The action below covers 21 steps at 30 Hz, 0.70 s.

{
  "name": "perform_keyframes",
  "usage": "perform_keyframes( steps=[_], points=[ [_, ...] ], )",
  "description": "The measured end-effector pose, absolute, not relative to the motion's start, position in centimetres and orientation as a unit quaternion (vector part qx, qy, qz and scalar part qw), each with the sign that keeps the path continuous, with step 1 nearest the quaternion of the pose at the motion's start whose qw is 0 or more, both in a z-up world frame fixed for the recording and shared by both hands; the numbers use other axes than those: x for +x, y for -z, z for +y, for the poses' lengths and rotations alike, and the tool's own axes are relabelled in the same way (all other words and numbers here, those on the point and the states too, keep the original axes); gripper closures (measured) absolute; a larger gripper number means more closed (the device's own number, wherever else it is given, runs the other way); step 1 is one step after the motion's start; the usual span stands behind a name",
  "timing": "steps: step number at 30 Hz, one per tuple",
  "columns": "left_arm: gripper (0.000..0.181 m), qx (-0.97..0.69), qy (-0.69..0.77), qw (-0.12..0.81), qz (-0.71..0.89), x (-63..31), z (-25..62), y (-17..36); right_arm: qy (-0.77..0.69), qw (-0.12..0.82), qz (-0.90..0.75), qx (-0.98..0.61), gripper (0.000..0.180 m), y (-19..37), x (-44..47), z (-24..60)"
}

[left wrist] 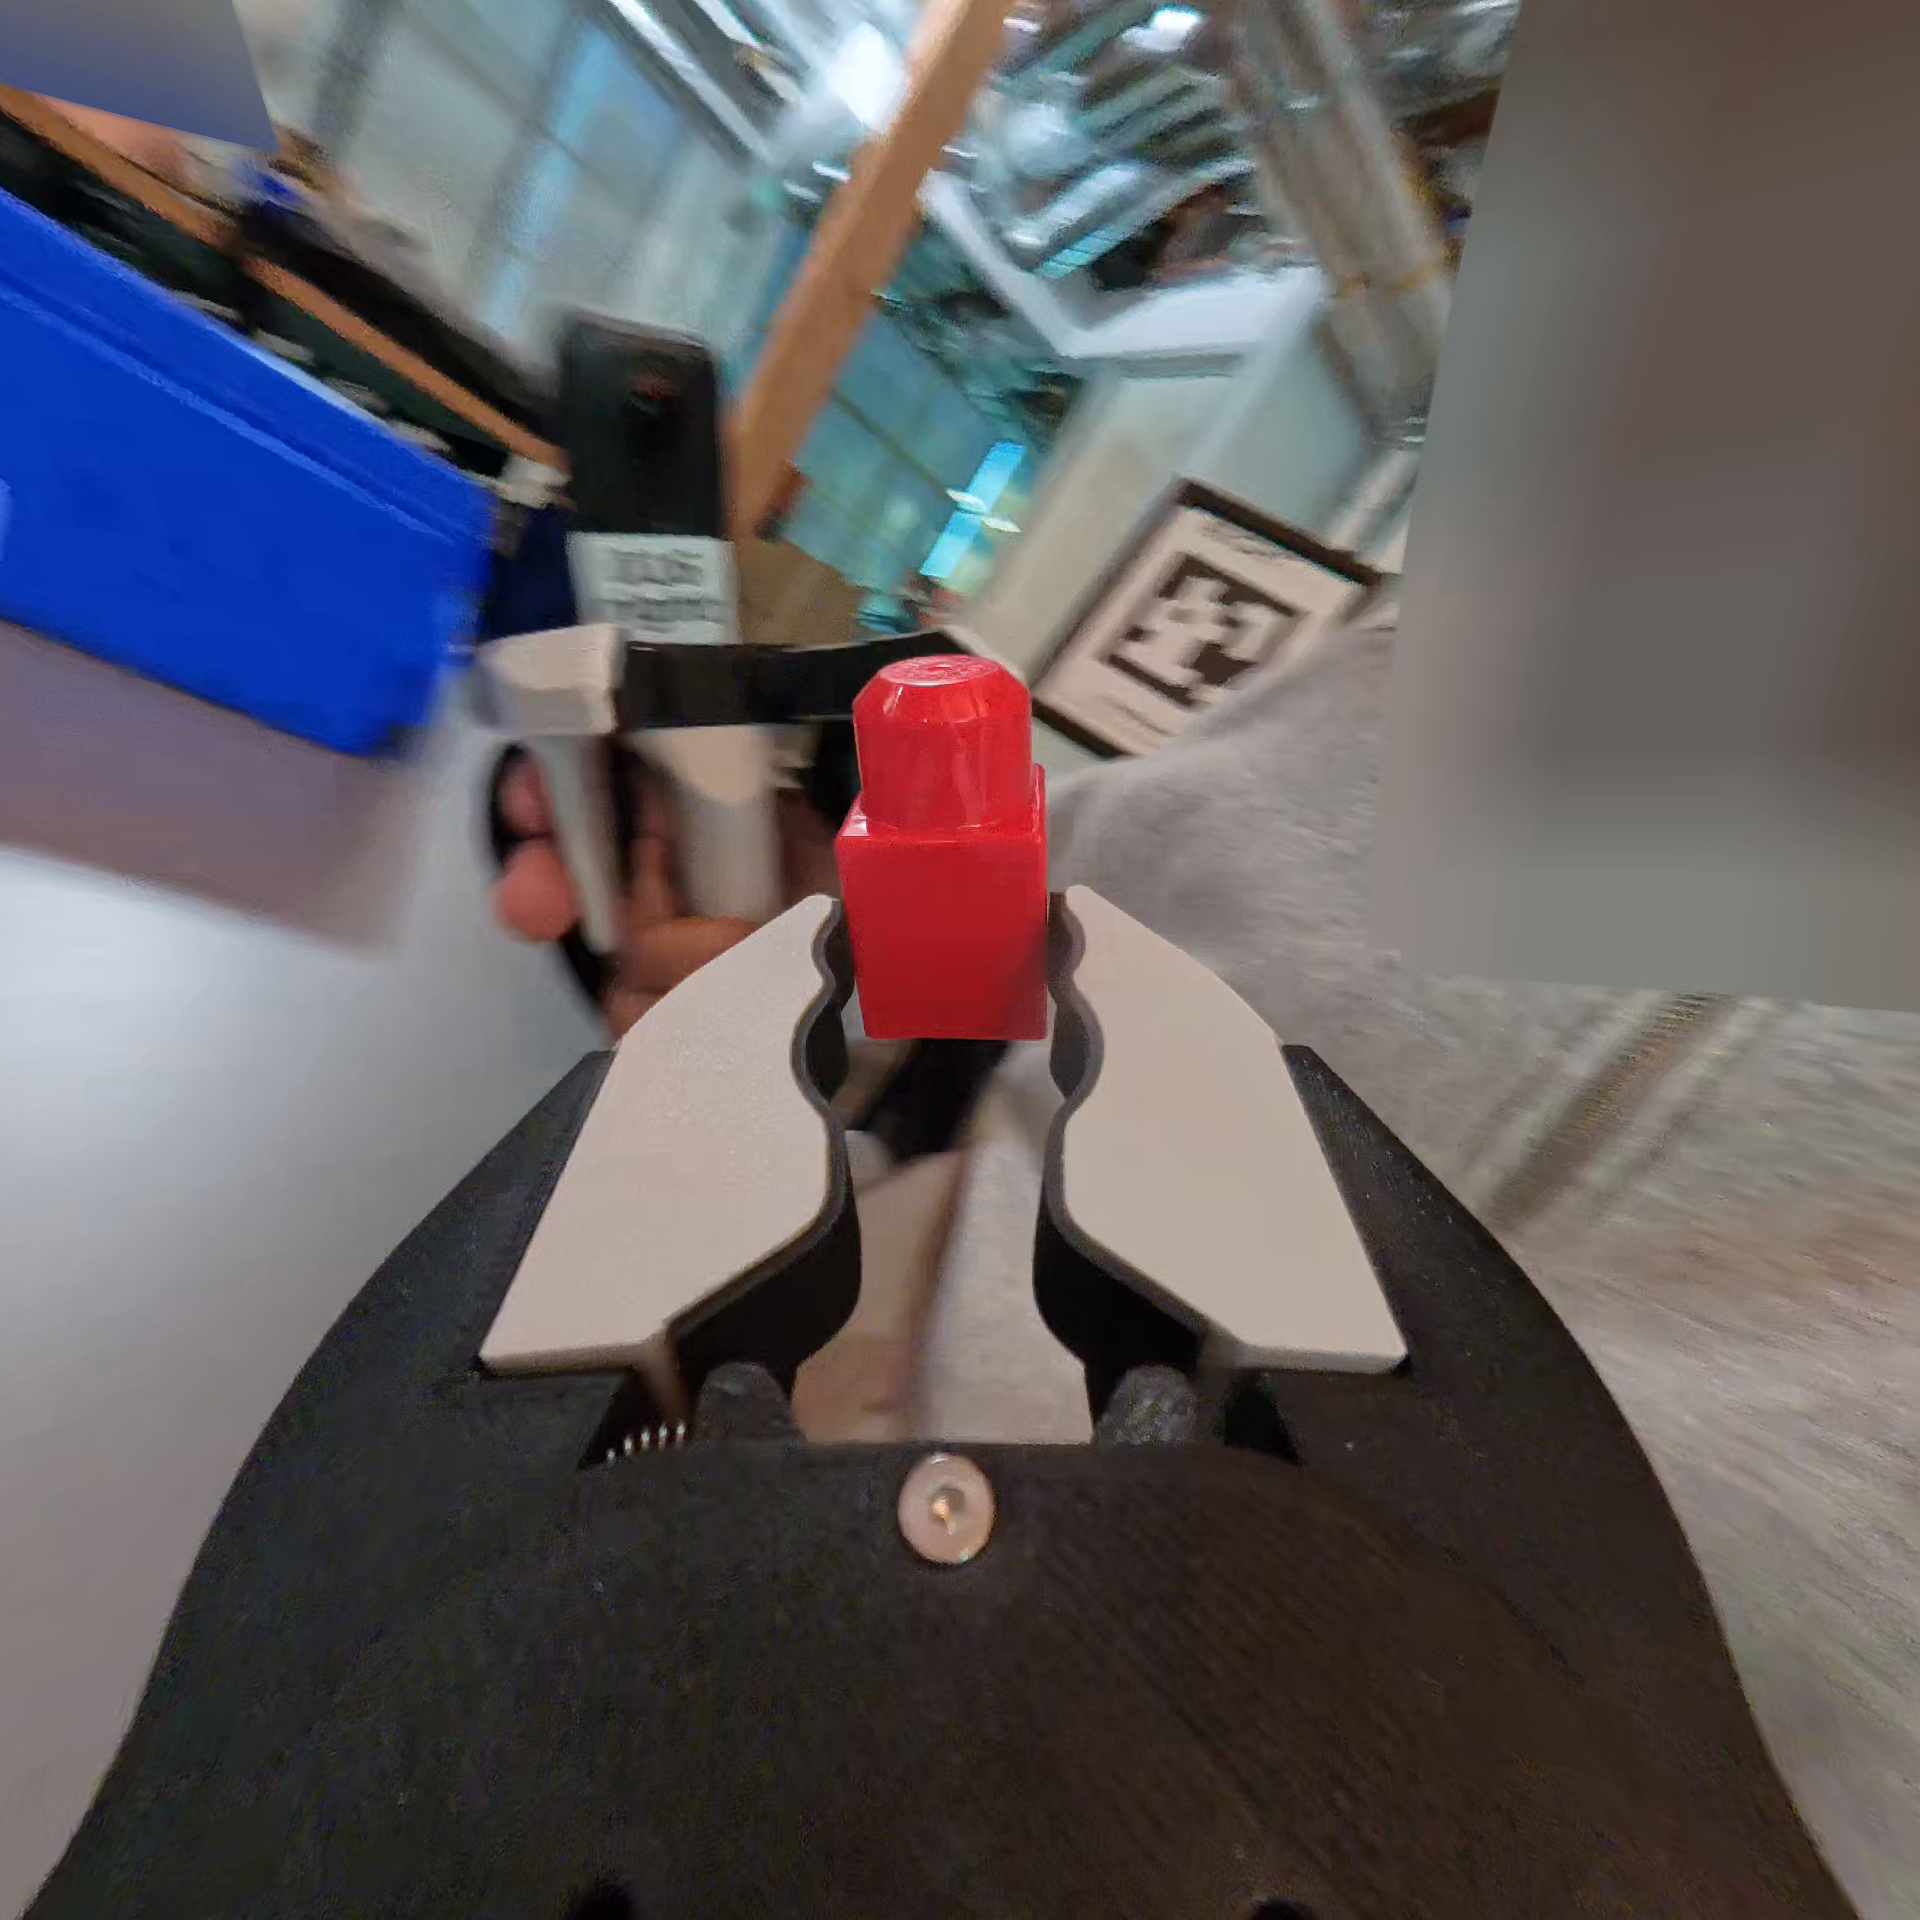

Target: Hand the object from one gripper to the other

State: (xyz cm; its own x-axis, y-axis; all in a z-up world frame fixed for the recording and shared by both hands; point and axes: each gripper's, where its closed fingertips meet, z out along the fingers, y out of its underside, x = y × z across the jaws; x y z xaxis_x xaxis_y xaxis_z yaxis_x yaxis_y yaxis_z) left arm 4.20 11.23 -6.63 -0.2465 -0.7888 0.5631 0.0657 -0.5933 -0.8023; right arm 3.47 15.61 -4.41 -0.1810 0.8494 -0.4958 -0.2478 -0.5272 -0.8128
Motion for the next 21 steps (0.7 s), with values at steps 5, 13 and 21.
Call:
perform_keyframes(
  steps=[5,13,21],
  points=[
    [0.145,-0.647,0.549,0.422,0.32,2.9,16.4,9.6,-0.615,0.464,-0.273,-0.577,0.126,5.9,4.5,18.9],
    [0.145,-0.659,0.468,0.427,0.405,4.0,15.3,11.7,-0.567,0.462,-0.362,-0.579,0.139,7.5,3.0,17.1],
    [0.145,-0.648,0.479,0.431,0.408,4.2,14.9,11.3,-0.522,0.479,-0.42,-0.567,0.15,8.1,2.5,16.1]
  ],
)
